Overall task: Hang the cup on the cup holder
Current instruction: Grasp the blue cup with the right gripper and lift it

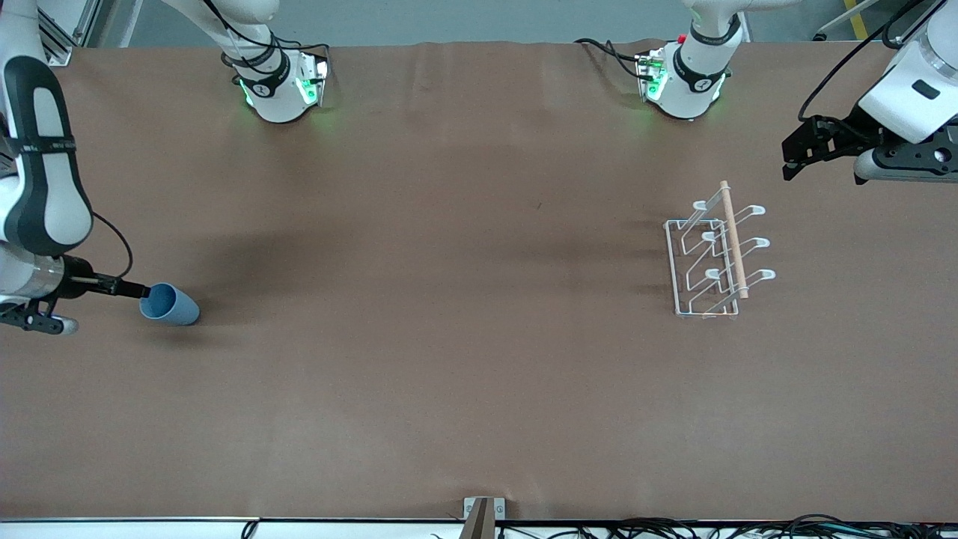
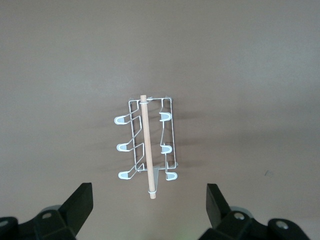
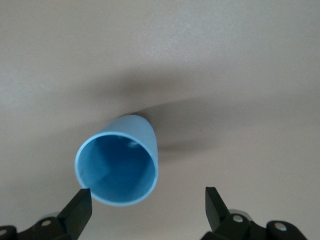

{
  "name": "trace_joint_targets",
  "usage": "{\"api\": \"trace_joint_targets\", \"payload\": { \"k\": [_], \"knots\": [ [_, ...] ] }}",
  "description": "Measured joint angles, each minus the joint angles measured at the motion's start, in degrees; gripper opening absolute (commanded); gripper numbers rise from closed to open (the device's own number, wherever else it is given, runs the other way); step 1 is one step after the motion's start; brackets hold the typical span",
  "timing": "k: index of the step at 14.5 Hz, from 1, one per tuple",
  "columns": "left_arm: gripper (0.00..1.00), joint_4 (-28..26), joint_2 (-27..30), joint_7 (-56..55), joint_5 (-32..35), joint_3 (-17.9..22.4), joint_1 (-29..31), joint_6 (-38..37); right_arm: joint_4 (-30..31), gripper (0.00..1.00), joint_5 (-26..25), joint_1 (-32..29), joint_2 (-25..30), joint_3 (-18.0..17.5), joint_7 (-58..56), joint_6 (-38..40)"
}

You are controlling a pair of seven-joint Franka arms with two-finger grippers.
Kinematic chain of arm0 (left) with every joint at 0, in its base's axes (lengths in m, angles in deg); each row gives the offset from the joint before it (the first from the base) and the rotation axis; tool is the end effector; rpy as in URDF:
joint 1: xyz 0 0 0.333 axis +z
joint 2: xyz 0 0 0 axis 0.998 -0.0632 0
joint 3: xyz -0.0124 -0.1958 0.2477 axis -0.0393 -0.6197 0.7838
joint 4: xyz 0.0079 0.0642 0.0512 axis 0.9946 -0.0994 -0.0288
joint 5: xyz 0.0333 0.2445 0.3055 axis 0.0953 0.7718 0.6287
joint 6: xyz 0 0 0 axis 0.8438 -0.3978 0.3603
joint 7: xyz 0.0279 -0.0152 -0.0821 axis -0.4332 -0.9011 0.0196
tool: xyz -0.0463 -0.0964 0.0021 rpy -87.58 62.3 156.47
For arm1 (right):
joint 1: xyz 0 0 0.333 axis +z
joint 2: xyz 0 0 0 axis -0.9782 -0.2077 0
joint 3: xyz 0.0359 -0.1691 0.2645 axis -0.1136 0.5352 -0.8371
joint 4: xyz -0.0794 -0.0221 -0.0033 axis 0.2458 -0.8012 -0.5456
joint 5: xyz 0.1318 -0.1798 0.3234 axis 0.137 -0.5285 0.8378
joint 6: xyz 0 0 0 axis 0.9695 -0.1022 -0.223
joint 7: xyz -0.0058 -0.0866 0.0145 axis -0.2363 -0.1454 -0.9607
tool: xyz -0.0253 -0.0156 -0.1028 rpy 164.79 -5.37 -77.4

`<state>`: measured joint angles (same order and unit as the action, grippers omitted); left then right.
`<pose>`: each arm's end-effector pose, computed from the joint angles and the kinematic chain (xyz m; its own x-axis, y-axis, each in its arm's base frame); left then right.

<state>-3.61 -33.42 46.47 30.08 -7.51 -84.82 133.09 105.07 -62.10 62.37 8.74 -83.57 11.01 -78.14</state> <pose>0.5204 -0.0827 0.6453 0.9937 -0.1091 0.0253 -0.1086 -0.9939 -0.0204 0.5989 -0.1894 0.2947 0.9624 -0.2175 -0.1626 -0.2242 -0.9743 -0.0238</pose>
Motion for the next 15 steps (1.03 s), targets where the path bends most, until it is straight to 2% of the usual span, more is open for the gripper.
{"api": "trace_joint_targets", "payload": {
  "k": [3,4,5,6,7,9,11,15],
  "knots": [
    [1.0,0.01,0.0,0.0,0.0,0.0,0.0,0.0,-0.04,0.96,0.0,-0.08,-3.21,0.0,-1.3,-2.95],
    [1.0,0.0,-0.01,0.0,0.0,0.0,0.0,0.0,-0.04,0.88,0.0,-0.13,-3.8,0.0,-1.52,-3.14],
    [1.0,0.0,-0.01,0.0,0.0,0.0,0.0,0.0,-0.05,0.72,0.0,-0.14,-4.11,-0.02,-1.67,-3.16],
    [1.0,0.0,-0.01,0.0,0.0,0.0,0.0,0.0,-0.05,0.42,0.0,-0.12,-4.3,-0.09,-1.8,-3.16],
    [1.0,0.0,-0.01,0.0,0.0,0.0,0.0,0.0,-0.05,0.21,0.0,-0.09,-4.49,-0.2,-1.87,-3.16],
    [1.0,0.0,-0.02,0.0,0.0,0.0,0.0,0.0,-0.05,0.1,0.0,0.08,-4.66,-0.39,-1.91,-3.16],
    [1.0,0.0,-0.04,0.0,0.0,0.0,0.0,0.0,-0.05,0.04,0.0,0.1,-4.66,-0.43,-1.93,-3.16],
    [1.0,0.03,-0.05,0.0,0.0,0.0,0.0,0.0,-0.06,0.02,0.0,0.08,-4.67,-0.39,-1.95,-3.15]
  ]
}}
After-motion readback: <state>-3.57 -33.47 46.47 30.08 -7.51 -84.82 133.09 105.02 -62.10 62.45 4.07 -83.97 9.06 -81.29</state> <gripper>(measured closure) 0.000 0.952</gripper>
